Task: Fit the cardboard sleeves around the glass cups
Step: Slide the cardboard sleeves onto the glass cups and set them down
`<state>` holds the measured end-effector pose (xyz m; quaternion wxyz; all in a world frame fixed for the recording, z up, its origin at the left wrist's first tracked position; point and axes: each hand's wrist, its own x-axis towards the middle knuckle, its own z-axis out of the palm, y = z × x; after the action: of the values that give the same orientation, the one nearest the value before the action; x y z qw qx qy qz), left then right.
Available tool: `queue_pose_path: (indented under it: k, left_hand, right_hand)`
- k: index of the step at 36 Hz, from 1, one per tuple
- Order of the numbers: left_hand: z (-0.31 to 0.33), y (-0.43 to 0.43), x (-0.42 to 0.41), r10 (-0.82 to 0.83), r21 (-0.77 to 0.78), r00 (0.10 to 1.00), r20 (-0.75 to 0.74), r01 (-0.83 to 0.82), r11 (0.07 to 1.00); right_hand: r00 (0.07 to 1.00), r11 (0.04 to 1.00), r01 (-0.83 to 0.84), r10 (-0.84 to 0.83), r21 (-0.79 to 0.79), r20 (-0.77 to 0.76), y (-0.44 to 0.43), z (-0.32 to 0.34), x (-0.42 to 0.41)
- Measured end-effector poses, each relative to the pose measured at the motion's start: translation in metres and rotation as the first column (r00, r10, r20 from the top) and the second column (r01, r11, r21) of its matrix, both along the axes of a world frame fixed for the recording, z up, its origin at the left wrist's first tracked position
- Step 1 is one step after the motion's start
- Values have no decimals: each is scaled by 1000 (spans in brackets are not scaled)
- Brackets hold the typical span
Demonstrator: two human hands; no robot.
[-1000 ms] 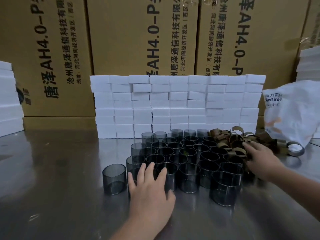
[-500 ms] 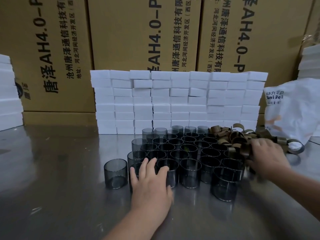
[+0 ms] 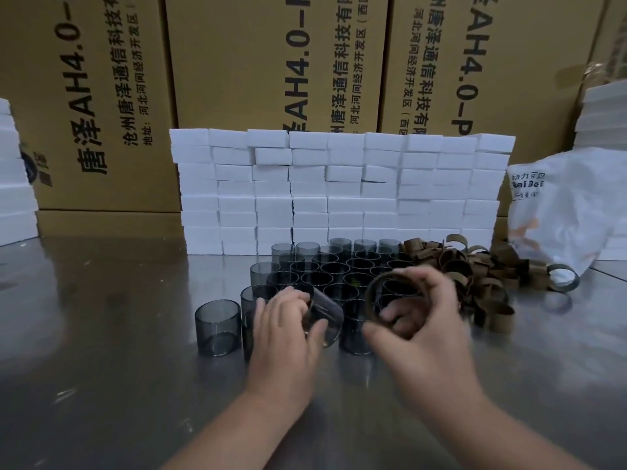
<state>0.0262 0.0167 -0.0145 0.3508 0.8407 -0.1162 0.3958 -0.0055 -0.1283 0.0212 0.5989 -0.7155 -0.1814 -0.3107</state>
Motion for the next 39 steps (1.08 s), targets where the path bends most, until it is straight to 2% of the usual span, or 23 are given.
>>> queue_pose_path:
  k: [3, 6, 10, 14, 18, 20, 22, 25, 29, 35, 39]
  left_hand:
    - [0, -2, -6, -158, -259, 987, 4, 153, 954]
    - [0, -5, -7, -183, -429, 982, 48, 186, 884]
    - [-4, -6, -3, -203, -541, 979, 31, 187, 820]
    - [-6, -7, 1, -250, -629, 968, 5, 197, 752]
    - [-8, -12, 3, -405, -796, 914, 29, 266, 544]
    - [-9, -13, 2, -454, -822, 891, 20, 273, 500]
    - [-10, -14, 0, -486, -817, 874, 13, 290, 499]
    - [-9, -16, -1, -483, -826, 875, 19, 286, 486]
    - [-7, -15, -3, -422, -803, 906, 14, 262, 536]
    - [-2, -18, -14, -401, -735, 915, 48, 304, 606]
    - [3, -22, -22, -440, -743, 895, 75, 344, 574]
  right_hand:
    - [992, 995, -103, 103, 0, -74, 8, -12, -3]
    - [977, 988, -152, 153, 22, -148, 6, -20, -1]
    - [970, 983, -181, 179, 1, -164, 1, -27, 3]
    - [951, 967, -249, 256, 62, -174, 3, -29, 6]
    - [943, 953, -257, 284, 163, -172, 4, -37, 8]
    - [950, 955, -237, 266, 181, -163, 4, -36, 7]
    - [963, 964, -213, 235, 161, -131, 3, -36, 4]
    - [982, 986, -167, 167, 7, -88, 1, -33, -3]
    - [985, 988, -147, 141, -55, -102, 0, -33, -5]
    - [919, 961, -273, 276, 50, -283, 1, -36, -2]
    - [879, 939, -338, 340, 66, -335, 6, -37, -3]
